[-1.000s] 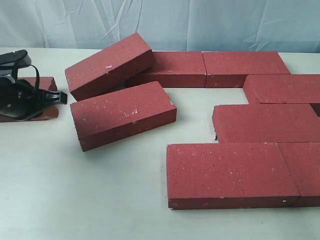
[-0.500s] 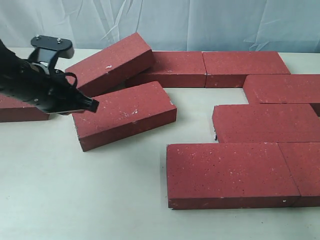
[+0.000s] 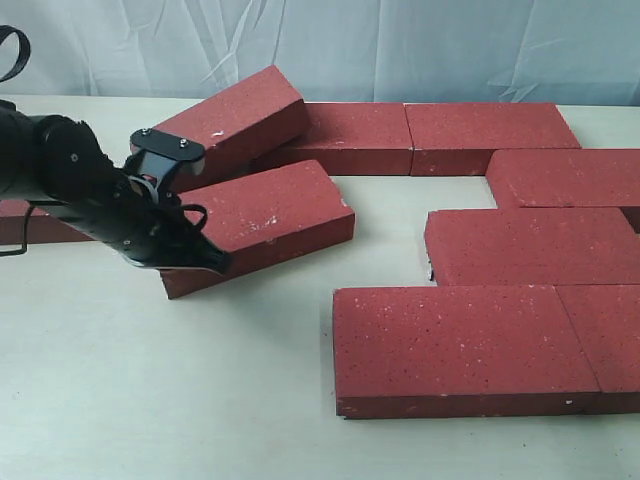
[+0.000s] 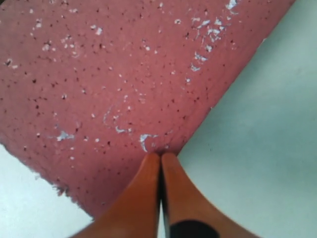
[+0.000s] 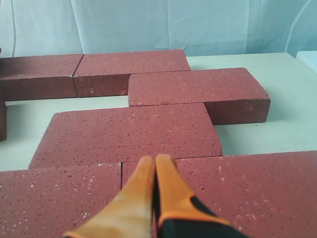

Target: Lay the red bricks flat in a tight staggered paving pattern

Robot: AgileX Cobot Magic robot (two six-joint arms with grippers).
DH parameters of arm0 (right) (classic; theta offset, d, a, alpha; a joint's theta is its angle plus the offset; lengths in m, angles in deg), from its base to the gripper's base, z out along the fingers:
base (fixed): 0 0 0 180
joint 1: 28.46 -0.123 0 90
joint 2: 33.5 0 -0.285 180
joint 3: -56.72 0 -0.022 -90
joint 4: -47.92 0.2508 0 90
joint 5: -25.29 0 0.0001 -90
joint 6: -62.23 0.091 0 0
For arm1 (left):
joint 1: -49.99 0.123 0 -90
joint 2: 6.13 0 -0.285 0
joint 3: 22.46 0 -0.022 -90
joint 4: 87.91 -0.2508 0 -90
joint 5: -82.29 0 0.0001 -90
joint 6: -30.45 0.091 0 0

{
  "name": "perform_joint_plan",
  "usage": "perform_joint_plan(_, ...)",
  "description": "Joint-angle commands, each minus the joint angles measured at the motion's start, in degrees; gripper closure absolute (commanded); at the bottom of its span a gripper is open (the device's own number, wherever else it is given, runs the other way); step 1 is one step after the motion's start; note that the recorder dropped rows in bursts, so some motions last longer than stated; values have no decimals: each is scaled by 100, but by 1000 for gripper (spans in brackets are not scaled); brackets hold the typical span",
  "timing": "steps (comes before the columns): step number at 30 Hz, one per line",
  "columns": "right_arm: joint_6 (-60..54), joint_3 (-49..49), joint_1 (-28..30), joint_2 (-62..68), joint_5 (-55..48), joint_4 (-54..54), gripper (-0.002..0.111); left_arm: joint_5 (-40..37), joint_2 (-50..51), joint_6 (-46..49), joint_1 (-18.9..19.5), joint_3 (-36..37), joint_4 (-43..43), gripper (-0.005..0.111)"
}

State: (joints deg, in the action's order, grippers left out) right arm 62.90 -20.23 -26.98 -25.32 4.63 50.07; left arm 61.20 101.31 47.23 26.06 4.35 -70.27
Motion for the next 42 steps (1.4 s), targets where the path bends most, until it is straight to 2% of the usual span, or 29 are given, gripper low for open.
perform_joint_plan(1, -21, -27, -30, -39, 51, -6, 109, 336, 325, -24, -26, 29, -167, 107)
perform_joint_plan(7, -21, -27, -30, -39, 51, -6, 109, 716, 363, -24, -16, 9, -569, 107)
perform_joint_plan(10, -21, -27, -30, -39, 51, -6, 109, 738, 363, -24, -16, 9, -607, 107)
perform_joint_plan(14, -21, -27, -30, -39, 51, -6, 109, 738, 231, -24, -16, -3, -1087, 107)
perform_joint_plan(21, -21, -27, -30, -39, 51, -6, 109, 323, -348, -34, -3, -325, -1350, 107)
perform_joint_plan(24, -21, -27, -30, -39, 51, -6, 109, 335, -574, -128, 165, -393, -1401, 107)
perform_joint_plan(33, -21, -27, -30, -39, 51, -6, 109, 332, -397, -1486, 1291, -393, -1414, 107)
perform_joint_plan(37, -21, -27, -30, -39, 51, -18, 109, 399, -73, -1539, 1414, -393, -1414, 107)
perform_joint_plan(42, -21, -27, -30, -39, 51, -18, 109, 933, 332, -1539, 1414, -393, -1414, 107)
